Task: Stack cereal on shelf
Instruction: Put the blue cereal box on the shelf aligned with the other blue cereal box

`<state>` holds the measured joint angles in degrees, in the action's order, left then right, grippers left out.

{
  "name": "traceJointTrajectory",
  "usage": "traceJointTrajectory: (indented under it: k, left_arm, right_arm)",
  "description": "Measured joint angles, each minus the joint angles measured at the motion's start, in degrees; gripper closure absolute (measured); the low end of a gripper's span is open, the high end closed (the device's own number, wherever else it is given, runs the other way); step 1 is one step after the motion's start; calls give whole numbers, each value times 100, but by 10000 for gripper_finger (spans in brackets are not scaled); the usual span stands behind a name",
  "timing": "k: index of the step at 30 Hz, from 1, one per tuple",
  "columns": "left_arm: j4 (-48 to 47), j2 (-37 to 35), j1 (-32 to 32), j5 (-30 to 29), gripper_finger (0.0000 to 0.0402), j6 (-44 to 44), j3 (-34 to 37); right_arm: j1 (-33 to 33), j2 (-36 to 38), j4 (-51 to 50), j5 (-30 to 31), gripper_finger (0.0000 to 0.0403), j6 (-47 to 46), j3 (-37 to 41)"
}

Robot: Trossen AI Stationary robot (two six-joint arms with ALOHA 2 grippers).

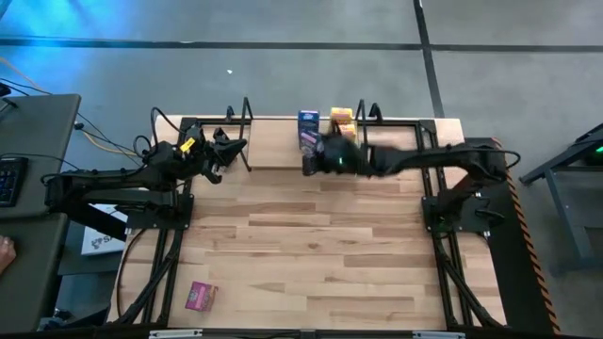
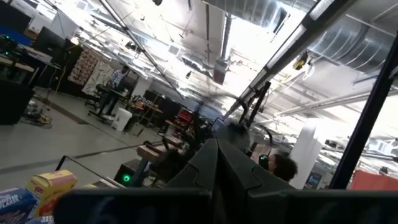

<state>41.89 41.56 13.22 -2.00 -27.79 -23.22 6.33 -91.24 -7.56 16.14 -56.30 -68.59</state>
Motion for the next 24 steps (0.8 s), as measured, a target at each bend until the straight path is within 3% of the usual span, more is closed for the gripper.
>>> traceJointTrajectory:
  k: [4,10,15,24]
  left_arm:
    - [2,1,0,-13,400,-66,2]
    - [39,0,2,-20,400,-156,4]
    - [39,1,3,-20,400,-215,4]
    - [37,1,3,-20,401,-215,4]
  right_arm:
    - [-361,-324,1278,1140,400,-1406,523]
    - [-484,-837,1497,2803,402,-3422,695]
    - [-324,-1120,1373,2866,403,-4180,880]
    - [-72,-1369,1555,2703,403,-4266,882]
